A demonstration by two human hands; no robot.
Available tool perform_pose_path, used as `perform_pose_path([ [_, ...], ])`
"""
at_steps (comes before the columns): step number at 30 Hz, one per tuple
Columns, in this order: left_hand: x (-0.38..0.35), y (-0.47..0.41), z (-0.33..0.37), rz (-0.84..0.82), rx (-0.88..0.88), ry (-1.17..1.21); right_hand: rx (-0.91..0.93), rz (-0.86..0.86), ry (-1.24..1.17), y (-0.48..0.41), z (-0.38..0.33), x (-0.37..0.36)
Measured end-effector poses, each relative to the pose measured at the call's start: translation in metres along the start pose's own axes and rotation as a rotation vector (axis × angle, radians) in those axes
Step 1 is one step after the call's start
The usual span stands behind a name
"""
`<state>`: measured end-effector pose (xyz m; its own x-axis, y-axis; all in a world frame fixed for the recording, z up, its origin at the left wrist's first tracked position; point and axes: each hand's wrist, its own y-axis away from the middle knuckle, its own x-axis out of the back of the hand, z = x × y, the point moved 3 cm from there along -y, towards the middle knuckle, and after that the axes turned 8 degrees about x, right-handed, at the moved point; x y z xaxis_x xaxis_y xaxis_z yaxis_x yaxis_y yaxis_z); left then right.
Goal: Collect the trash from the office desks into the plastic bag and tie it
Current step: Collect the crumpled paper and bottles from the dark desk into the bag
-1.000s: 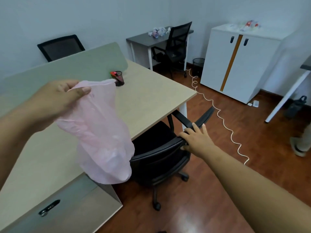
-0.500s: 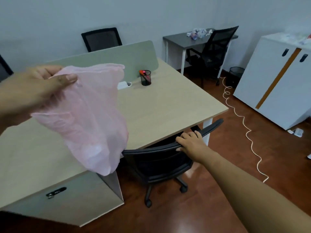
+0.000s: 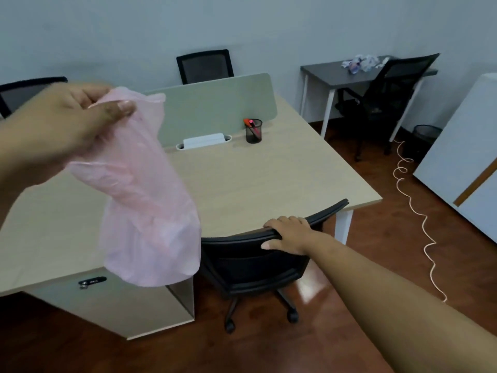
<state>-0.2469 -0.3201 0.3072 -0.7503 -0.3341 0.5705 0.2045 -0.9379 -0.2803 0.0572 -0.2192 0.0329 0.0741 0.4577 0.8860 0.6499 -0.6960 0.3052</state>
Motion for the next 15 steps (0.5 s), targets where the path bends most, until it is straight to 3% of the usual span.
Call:
perform_pose_path([
  [1,0.003,-0.007,0.005,0.015,0.003,-0.012,-0.009,-0.012,-0.158,-0.003,-0.006,0.012],
  [4,-0.003,-0.029,0.046,0.062,-0.03,-0.025,-0.058,0.214,-0.434,0.021,0.003,0.078],
  [8,-0.041,-0.058,0.096,0.046,-0.049,-0.062,-0.126,0.503,-0.474,0.072,0.035,0.169],
  [15,-0.142,-0.107,0.138,0.013,-0.041,-0.021,-0.115,0.713,-0.629,0.11,0.063,0.25],
])
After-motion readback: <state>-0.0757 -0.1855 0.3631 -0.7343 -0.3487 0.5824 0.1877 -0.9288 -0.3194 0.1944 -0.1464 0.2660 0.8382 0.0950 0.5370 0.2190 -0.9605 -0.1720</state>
